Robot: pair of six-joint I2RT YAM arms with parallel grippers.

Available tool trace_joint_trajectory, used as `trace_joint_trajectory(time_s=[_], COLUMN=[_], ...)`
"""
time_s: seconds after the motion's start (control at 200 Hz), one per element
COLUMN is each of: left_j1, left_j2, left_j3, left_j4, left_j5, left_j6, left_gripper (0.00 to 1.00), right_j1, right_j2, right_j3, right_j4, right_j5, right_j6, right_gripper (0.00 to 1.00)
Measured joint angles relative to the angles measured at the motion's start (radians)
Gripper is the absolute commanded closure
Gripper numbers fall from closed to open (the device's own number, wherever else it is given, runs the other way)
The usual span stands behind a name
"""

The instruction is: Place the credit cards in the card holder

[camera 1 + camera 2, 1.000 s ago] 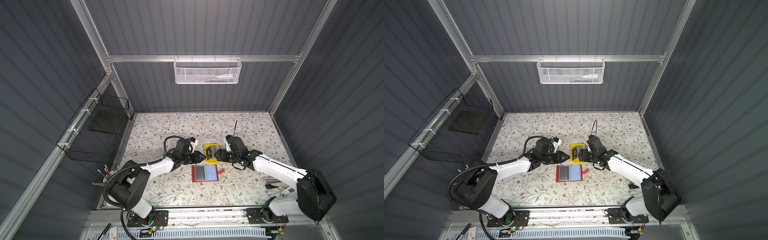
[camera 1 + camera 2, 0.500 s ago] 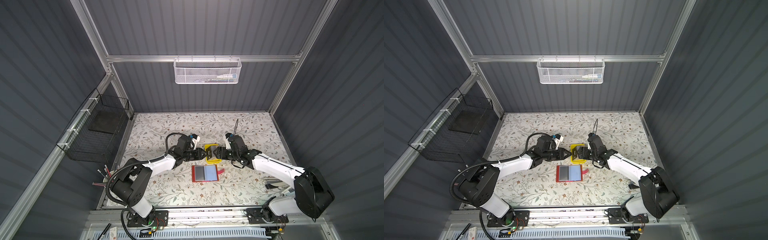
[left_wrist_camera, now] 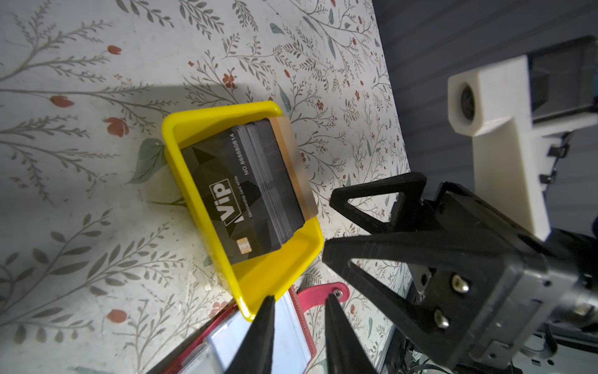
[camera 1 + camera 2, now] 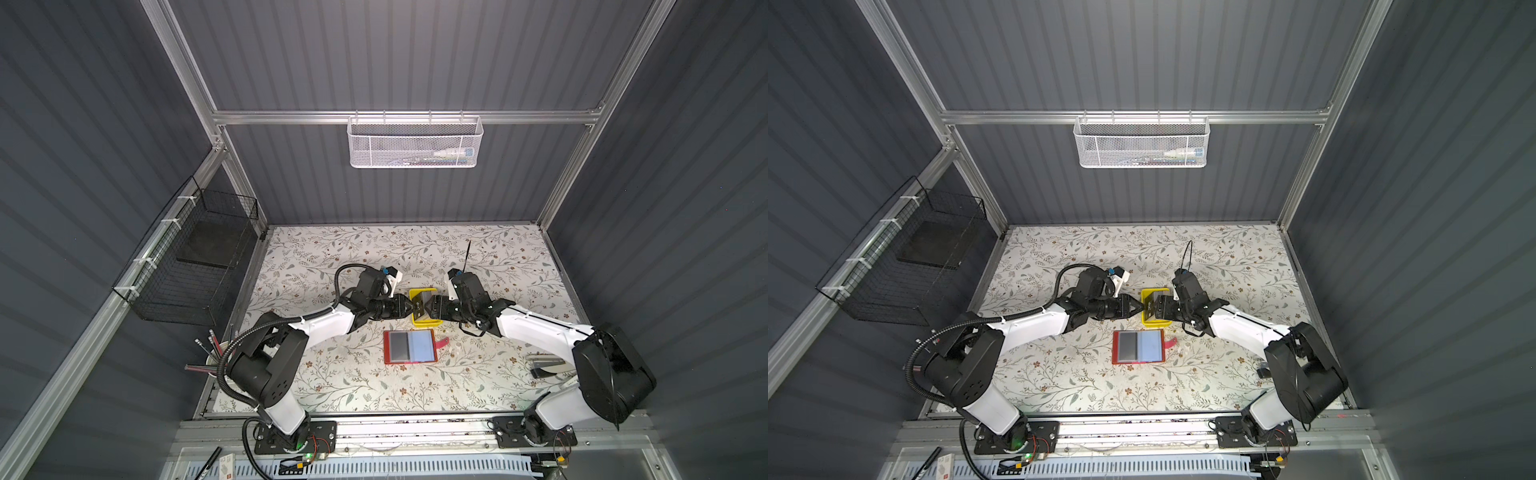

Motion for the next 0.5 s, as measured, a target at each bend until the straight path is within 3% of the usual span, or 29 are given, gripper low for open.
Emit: trace_joint_trajectory(time_s=[0.5], left_j1=[-0.003], left_j2=[0.108], left_j3=[0.11], left_j4=[-0.047], left_j5=[-0.042], left_j6=[-0.017], left_gripper=[0.74], right_j1=[0.0], right_j2=[0.057], right_j3=[0.05], right_j4=[-0.035], right_j5=[0.001], right_j6=[0.003], right_gripper=[0.23])
